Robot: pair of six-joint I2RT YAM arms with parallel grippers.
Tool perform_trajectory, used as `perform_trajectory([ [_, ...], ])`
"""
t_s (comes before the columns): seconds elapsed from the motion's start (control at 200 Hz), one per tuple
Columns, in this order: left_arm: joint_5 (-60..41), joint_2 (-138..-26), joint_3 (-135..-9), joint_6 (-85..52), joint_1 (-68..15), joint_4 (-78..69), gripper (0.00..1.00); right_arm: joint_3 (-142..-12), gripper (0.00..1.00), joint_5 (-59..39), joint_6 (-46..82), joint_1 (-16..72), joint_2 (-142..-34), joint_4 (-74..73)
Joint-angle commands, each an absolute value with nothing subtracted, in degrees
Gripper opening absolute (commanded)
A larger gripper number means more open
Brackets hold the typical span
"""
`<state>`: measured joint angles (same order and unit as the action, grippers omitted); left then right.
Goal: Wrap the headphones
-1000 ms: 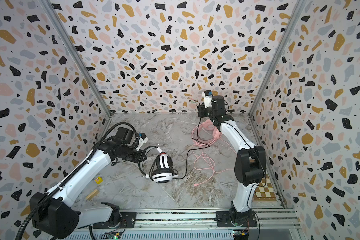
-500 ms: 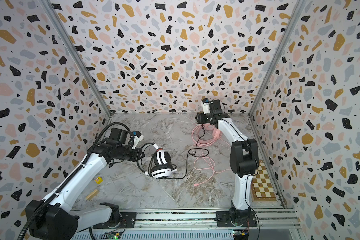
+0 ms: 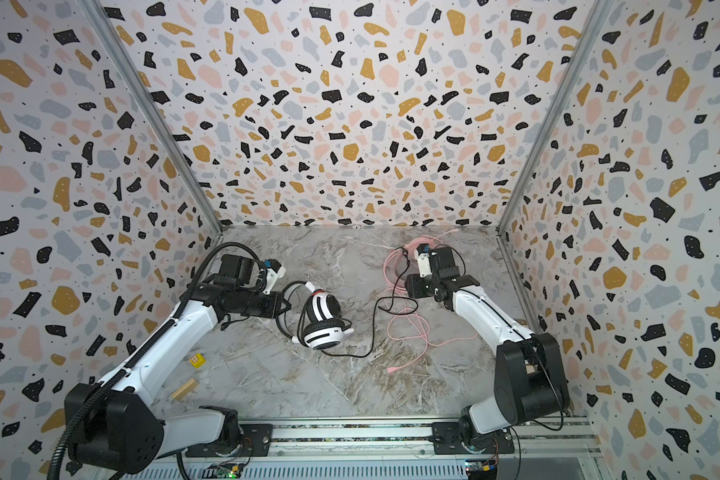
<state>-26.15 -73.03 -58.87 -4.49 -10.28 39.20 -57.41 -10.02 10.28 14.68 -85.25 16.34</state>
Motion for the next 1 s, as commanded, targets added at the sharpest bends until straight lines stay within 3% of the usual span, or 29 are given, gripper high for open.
perform_trajectory([
  [0.0,-31.06,-72.38,-60.66,-5.58,-10.02,35.77,0.00,-54.35,0.53,-10.74,12.38,12.52,-86.40,17.64],
  [0.31,-30.85,-70.28,-59.51,-4.99,-10.02,37.82,0.00,-53.03,0.45,-13.10,12.06,15.89,-88.93,13.55],
  [0.455,-31.10,-70.23,-59.63,-5.92,-10.02,37.00,0.00,-52.88,0.45,-8.87,9.52,21.74,-86.64,14.66],
  [0.581,-31.02,-70.20,-59.72,-6.42,-10.02,36.21,0.00,-52.13,0.47,-10.81,7.20,24.72,-84.39,13.56],
  [0.996,-32.12,-70.49,-59.32,-5.02,-9.96,37.69,0.00,-56.53,0.56,5.35,1.90,34.27,-92.96,15.02],
])
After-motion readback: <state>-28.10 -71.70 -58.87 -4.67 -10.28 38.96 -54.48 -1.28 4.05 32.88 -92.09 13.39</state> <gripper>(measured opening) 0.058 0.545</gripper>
